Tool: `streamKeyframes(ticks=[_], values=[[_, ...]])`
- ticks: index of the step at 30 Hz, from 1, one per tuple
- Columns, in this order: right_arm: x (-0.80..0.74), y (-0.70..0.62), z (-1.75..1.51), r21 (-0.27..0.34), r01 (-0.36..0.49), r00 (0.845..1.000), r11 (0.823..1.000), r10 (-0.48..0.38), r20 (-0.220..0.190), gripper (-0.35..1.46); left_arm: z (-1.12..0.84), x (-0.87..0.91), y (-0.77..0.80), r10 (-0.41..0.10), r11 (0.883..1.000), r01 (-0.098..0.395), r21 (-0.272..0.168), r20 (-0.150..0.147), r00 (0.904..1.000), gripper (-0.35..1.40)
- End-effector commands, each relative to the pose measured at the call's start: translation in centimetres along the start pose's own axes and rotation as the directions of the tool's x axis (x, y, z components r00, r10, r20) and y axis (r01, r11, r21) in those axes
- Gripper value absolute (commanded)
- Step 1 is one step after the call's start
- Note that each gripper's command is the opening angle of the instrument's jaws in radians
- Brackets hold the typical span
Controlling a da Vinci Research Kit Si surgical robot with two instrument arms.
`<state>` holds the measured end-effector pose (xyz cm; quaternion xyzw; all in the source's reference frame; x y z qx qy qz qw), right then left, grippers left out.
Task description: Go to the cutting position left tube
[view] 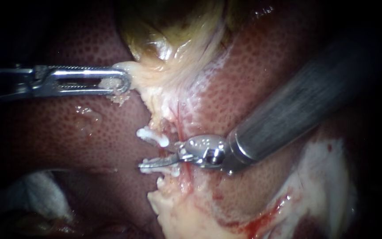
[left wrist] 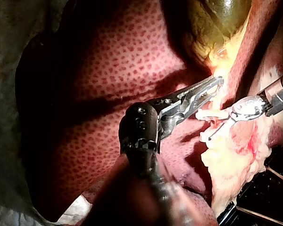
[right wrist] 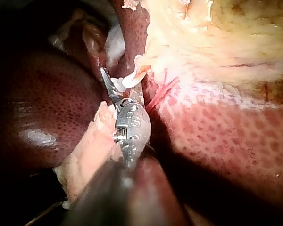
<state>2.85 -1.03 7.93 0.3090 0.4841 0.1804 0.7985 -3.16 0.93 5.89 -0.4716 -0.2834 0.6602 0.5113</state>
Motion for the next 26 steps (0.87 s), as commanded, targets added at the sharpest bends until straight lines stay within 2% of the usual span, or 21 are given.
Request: streamKeyframes(ticks=[1,16,17,26], values=[[0.00,0.00,0.02,-0.002,-0.007,1.000,1.000,0.007,0.000,1.43,0.00,0.00,0.00,0.000,1.000,0.000,0.000,0.000,1.0000,-0.35],[-0.05,0.03,0.08,-0.003,-0.022,1.000,1.000,0.022,0.000,1.40,0.02,-0.01,0.00,0.001,1.000,-0.001,0.001,-0.001,1.0000,-0.35],[-0.05,0.03,0.08,-0.003,-0.022,1.000,1.000,0.022,0.000,1.30,0.02,-0.01,0.00,0.001,1.000,-0.001,0.001,-0.001,1.0000,-0.35],[-0.05,0.03,0.08,-0.002,-0.021,1.000,1.000,0.021,0.000,1.30,0.02,-0.01,0.00,0.001,1.000,-0.001,0.001,-0.001,1.0000,-0.35]])
